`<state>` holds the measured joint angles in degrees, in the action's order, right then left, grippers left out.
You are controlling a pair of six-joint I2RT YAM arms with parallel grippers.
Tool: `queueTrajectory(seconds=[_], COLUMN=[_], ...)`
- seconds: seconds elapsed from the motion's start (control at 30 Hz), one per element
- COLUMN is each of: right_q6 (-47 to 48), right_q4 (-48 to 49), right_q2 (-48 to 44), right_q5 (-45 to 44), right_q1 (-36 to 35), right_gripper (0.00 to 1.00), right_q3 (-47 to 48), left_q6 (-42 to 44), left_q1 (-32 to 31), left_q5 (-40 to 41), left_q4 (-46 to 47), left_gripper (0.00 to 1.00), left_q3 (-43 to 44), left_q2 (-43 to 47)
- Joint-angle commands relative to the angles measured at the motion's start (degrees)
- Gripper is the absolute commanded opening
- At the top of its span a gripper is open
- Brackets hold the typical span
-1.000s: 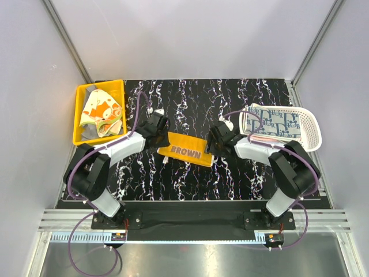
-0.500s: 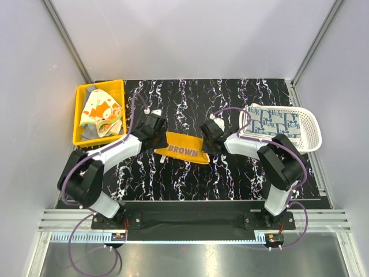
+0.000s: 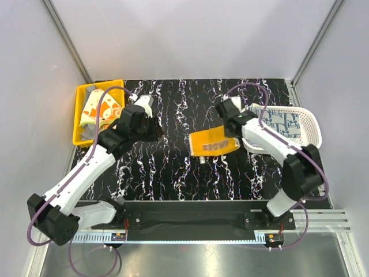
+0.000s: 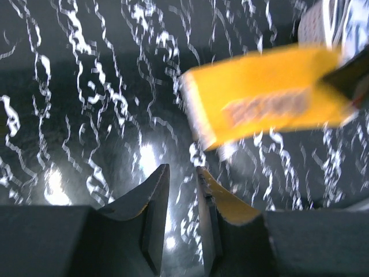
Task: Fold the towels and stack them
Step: Neatly place the folded towel into the bin
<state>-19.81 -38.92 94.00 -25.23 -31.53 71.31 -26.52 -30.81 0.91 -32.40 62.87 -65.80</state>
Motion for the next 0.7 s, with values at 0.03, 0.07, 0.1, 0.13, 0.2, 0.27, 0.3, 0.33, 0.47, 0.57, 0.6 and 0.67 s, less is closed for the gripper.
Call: queueTrajectory(seconds=[0.03, 0.07, 0.1, 0.13, 0.2, 0.27, 0.3, 0.33, 0.47, 0.57, 0.6, 0.67], right_q6=[9.8, 12.5, 13.4, 15.5, 17.8, 19.6, 21.4, 22.0, 24.4, 25.5, 25.7, 26.1], right_q4=[-6.0, -6.0, -6.3, -6.2, -5.3, -6.2, -6.4, -6.8, -7.7, -8.5, -9.0, -9.3], right_q2=[-5.8, -5.9, -6.0, -6.4, -7.0, -7.0, -6.8, -6.6, -7.2, -6.9, -6.7, -6.5], right_q5=[-8.5, -9.2, -9.5, -9.5, -9.2, -9.3, -9.7, -9.7, -9.2, -8.8, -8.5, -8.1], right_q1=[3.9, 5.4, 6.3, 7.2, 9.9, 11.4, 12.5, 13.2, 15.6, 17.7, 18.1, 18.7], right_gripper=[0.00, 0.00, 0.00, 0.00, 0.00, 0.00, 0.00, 0.00, 0.00, 0.00, 0.00, 0.00], right_q3=[5.9, 6.6, 7.3, 8.8, 9.8, 12.2, 13.5, 14.4, 17.8, 20.5, 22.0, 23.3], left_q6=[5.2, 5.6, 6.0, 6.6, 7.1, 7.3, 7.3, 7.3, 7.4, 7.8, 8.1, 8.3], left_q1=[-0.2, -0.2, -0.2, -0.2, -0.2, -0.1, -0.2, -0.2, -0.2, -0.1, -0.1, -0.1], left_q5=[-3.6, -3.8, -3.8, -3.8, -3.5, -3.7, -3.9, -4.1, -4.5, -4.6, -4.3, -3.9], left_q4=[-5.7, -5.7, -5.9, -6.1, -5.8, -5.6, -5.2, -5.1, -4.4, -4.3, -4.6, -4.7], left_gripper=[0.30, 0.30, 0.30, 0.30, 0.30, 0.30, 0.30, 0.30, 0.30, 0.29, 0.29, 0.29], left_q3=[1.1, 1.0, 0.9, 0.8, 0.5, 0.0, -0.1, -0.2, -0.7, -0.6, -0.6, -0.8], left_q2=[2.1, 2.4, 2.8, 2.8, 3.0, 2.7, 2.6, 2.3, 1.6, 1.4, 1.4, 1.4])
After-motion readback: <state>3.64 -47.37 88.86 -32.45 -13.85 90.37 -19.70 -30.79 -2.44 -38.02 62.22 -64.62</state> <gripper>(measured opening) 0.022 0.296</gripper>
